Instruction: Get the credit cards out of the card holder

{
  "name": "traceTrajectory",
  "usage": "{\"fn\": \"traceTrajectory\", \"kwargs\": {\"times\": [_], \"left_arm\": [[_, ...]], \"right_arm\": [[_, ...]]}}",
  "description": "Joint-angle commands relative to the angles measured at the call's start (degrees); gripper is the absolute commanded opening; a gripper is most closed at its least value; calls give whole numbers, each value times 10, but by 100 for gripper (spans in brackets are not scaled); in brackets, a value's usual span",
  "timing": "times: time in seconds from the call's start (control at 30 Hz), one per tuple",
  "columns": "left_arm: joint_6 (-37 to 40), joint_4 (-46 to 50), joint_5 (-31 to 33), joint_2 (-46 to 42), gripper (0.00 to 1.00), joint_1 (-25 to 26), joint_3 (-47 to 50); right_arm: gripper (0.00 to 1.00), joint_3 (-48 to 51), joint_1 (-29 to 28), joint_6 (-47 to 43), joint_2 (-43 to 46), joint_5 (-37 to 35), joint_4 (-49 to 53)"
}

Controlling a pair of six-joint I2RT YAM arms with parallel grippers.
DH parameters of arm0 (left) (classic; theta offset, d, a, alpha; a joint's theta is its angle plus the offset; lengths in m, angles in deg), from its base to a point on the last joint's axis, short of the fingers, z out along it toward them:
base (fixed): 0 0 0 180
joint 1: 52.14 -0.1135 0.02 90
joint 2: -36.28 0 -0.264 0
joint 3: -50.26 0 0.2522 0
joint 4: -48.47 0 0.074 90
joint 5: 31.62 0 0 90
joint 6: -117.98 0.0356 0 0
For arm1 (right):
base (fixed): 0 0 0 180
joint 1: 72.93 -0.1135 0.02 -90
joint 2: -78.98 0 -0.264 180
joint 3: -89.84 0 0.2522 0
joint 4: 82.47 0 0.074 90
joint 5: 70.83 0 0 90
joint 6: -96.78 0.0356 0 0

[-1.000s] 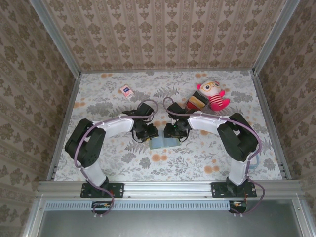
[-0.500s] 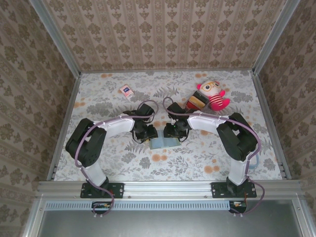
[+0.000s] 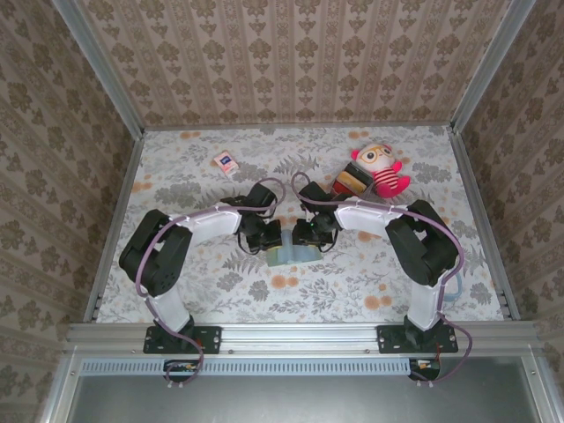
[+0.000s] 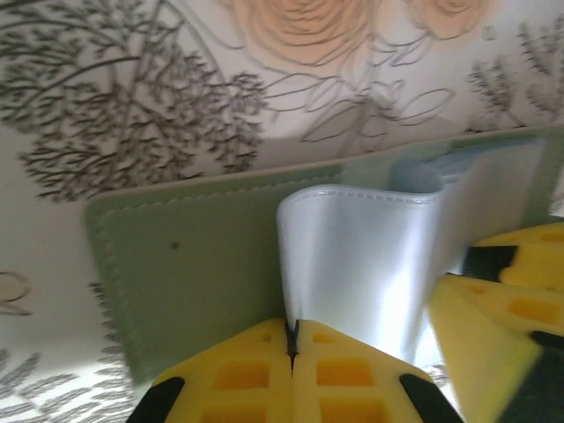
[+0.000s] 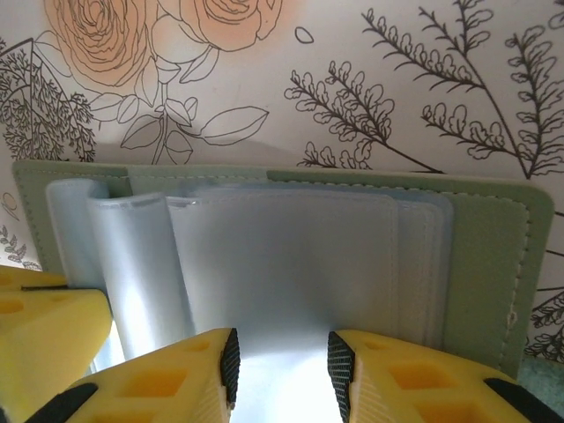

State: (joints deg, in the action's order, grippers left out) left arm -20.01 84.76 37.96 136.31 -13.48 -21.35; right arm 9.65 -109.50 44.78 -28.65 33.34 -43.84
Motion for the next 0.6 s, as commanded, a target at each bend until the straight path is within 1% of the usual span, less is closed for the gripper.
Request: {"fn": "traceTrajectory", "kwargs": {"times": [0.0, 0.2, 0.43, 0.57], "left_arm": [[-1, -43, -41, 3, 0, 3, 1], [-9, -64, -57, 12, 0, 3, 3], [-20, -82, -73, 18, 0, 2, 5], [-27, -110, -100, 8, 0, -2, 8]], "right_arm": [[37, 22, -3, 11, -45, 2, 9], [34, 40, -2, 35, -29, 15, -21], [25, 67, 5, 66, 8, 21, -60], [25, 72, 10, 79, 13, 44, -71]]}}
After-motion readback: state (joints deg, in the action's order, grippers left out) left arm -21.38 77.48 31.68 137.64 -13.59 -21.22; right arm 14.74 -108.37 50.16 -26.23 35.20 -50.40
